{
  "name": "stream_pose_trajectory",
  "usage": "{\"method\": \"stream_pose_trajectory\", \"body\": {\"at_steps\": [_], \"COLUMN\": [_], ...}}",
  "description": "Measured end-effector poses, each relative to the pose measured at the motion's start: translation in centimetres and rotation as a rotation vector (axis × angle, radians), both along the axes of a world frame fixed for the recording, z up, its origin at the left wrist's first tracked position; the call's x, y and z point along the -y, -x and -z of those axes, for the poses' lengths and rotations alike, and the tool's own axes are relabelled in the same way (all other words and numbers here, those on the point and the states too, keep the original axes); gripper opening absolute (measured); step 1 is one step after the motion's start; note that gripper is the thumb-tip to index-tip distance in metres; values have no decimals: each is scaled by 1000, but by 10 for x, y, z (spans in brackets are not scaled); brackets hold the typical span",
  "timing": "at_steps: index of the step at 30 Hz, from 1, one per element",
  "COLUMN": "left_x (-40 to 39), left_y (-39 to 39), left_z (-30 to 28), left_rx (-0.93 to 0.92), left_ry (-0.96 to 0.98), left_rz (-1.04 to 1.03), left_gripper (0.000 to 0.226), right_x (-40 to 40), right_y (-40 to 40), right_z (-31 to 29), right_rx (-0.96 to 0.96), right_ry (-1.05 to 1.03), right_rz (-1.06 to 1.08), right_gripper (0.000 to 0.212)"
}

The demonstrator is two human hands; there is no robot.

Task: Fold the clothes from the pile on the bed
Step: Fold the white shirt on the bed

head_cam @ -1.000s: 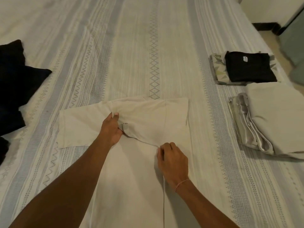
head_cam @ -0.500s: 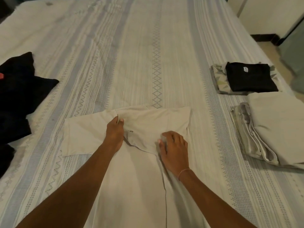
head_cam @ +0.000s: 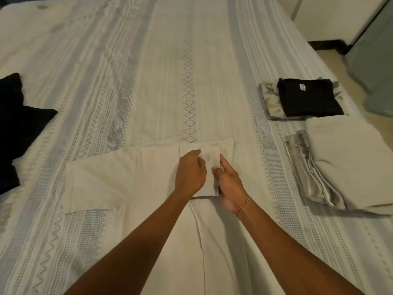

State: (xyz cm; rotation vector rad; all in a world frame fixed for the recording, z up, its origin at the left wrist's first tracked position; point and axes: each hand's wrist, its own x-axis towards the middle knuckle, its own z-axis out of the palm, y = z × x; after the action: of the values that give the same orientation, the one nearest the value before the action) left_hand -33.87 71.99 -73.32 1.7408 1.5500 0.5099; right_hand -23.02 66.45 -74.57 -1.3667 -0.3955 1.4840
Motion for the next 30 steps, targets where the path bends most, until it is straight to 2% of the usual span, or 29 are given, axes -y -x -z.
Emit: {"method": "stream_pose_trajectory", "body": {"at_steps": [6, 9, 13, 18, 21, 23, 27, 30], "left_x": [-10, -9, -19, -56, -80, -90, -103, -110], "left_y": [-6, -13, -28, -64, -79, -85, -95, -99], "left_z": [12, 14, 11, 3, 2, 6, 12, 13], "left_rx": [-98, -235, -474, -338, -338, -332, -350, -360], "left_ry": [-124, -109, -206, -263, -179, -91, -72, -46], "left_rz": [18, 97, 84, 288, 408, 424, 420, 424], "left_gripper": [39, 44, 40, 38, 39, 38, 31, 27], "right_x": [13, 23, 29, 33, 31, 30, 32, 36], "right_y": [-20, -21, -21, -31, -38, -42, -53, -57], "right_z": [16, 29, 37, 37, 42, 43, 40, 39], "right_rx": [538, 560, 399, 305, 240, 113, -327, -453], "right_ry": [-194, -146, -143, -180, -176, -136, -71, -45], "right_rz": [-3, 15, 52, 27, 23, 73, 313, 385], "right_gripper": [45, 45, 59, 67, 73, 69, 43, 39]}}
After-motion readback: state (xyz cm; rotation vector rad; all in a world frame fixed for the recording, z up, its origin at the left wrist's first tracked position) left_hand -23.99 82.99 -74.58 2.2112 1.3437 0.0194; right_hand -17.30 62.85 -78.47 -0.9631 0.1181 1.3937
